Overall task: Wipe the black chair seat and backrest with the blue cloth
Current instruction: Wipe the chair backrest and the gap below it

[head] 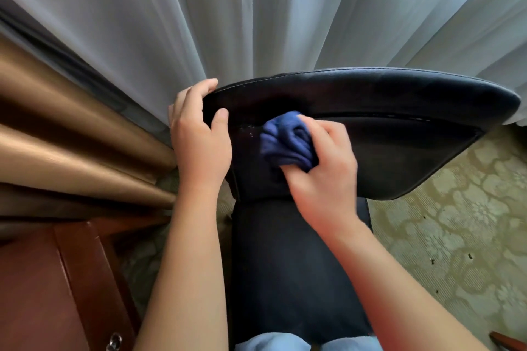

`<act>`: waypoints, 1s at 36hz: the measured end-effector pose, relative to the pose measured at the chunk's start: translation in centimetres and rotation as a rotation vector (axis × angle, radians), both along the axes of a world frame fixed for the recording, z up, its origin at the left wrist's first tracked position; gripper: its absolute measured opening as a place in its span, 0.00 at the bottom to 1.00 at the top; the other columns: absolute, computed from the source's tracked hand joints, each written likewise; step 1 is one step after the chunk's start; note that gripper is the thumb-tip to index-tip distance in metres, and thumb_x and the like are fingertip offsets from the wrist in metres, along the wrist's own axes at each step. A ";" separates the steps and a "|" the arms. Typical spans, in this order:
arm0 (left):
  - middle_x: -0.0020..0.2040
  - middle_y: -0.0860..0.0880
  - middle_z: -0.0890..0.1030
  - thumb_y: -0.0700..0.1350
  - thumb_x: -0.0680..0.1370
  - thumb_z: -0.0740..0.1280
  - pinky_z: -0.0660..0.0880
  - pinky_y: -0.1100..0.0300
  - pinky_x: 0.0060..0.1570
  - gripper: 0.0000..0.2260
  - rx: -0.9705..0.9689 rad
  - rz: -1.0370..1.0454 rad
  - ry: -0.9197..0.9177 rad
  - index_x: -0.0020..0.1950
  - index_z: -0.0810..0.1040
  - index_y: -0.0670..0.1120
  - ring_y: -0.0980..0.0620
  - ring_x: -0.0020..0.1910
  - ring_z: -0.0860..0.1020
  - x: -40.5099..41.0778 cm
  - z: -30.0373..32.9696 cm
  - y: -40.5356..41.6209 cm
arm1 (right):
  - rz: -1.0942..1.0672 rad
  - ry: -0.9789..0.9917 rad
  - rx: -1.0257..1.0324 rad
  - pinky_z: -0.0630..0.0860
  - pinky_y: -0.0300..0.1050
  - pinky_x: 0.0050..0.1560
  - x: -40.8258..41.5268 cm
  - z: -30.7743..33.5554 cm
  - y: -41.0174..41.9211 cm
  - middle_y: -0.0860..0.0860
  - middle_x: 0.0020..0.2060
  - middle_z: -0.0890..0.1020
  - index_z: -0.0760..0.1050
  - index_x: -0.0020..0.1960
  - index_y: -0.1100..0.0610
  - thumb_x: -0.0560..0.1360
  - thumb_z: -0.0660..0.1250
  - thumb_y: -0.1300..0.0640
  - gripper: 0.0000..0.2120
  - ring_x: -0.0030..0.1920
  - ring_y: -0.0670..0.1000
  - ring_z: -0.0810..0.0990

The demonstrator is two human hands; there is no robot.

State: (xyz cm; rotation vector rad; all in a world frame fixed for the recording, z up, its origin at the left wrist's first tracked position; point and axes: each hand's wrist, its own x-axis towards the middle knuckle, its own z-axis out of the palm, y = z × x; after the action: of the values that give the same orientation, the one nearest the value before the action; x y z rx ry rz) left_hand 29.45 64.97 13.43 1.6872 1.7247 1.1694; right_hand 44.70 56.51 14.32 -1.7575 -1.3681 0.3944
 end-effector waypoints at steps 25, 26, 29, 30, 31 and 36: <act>0.48 0.53 0.85 0.37 0.76 0.68 0.81 0.50 0.55 0.14 -0.210 -0.071 -0.232 0.59 0.82 0.49 0.54 0.48 0.84 -3.0 -1.1 1.4 | 0.139 -0.153 -0.086 0.77 0.52 0.47 -5.3 -1.3 3.0 0.52 0.53 0.75 0.77 0.65 0.57 0.66 0.71 0.63 0.26 0.49 0.55 0.77; 0.49 0.53 0.85 0.36 0.77 0.66 0.81 0.49 0.56 0.15 -0.228 -0.097 -0.238 0.60 0.82 0.49 0.53 0.50 0.84 -3.2 -1.1 1.4 | 0.180 -0.148 -0.098 0.77 0.52 0.47 -6.0 -1.4 2.9 0.52 0.54 0.76 0.77 0.65 0.57 0.67 0.72 0.63 0.26 0.50 0.54 0.77; 0.52 0.52 0.85 0.36 0.77 0.65 0.80 0.46 0.57 0.16 -0.275 -0.139 -0.288 0.62 0.81 0.50 0.51 0.52 0.84 -3.6 -1.1 1.3 | 0.256 -0.088 -0.106 0.78 0.51 0.50 -6.9 -1.3 2.7 0.52 0.54 0.76 0.76 0.66 0.57 0.67 0.73 0.63 0.27 0.52 0.53 0.78; 0.53 0.52 0.85 0.36 0.78 0.64 0.80 0.47 0.58 0.17 -0.285 -0.139 -0.307 0.62 0.81 0.50 0.51 0.52 0.84 -3.7 -1.0 1.2 | 0.255 -0.052 -0.091 0.78 0.50 0.51 -6.7 -1.1 2.5 0.51 0.54 0.77 0.77 0.66 0.58 0.67 0.73 0.63 0.27 0.52 0.53 0.78; 0.54 0.51 0.85 0.35 0.78 0.64 0.79 0.48 0.60 0.17 -0.290 -0.136 -0.325 0.62 0.82 0.50 0.51 0.53 0.83 -3.7 -1.0 1.2 | 0.246 -0.021 -0.075 0.77 0.46 0.52 -6.2 -0.9 2.2 0.51 0.53 0.77 0.78 0.65 0.58 0.66 0.73 0.64 0.27 0.52 0.51 0.78; 0.56 0.52 0.84 0.36 0.78 0.65 0.78 0.51 0.61 0.17 -0.291 -0.116 -0.346 0.62 0.82 0.53 0.55 0.50 0.82 -4.0 -1.4 1.1 | 0.075 -0.065 -0.006 0.68 0.27 0.53 -2.5 -0.4 0.6 0.51 0.50 0.77 0.80 0.63 0.58 0.63 0.74 0.68 0.28 0.49 0.42 0.74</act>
State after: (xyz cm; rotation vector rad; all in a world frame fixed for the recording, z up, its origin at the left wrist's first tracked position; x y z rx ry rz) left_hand 25.47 66.09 12.07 1.3066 1.4793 1.0287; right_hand 42.21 57.06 13.90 -1.7415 -1.4832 0.3856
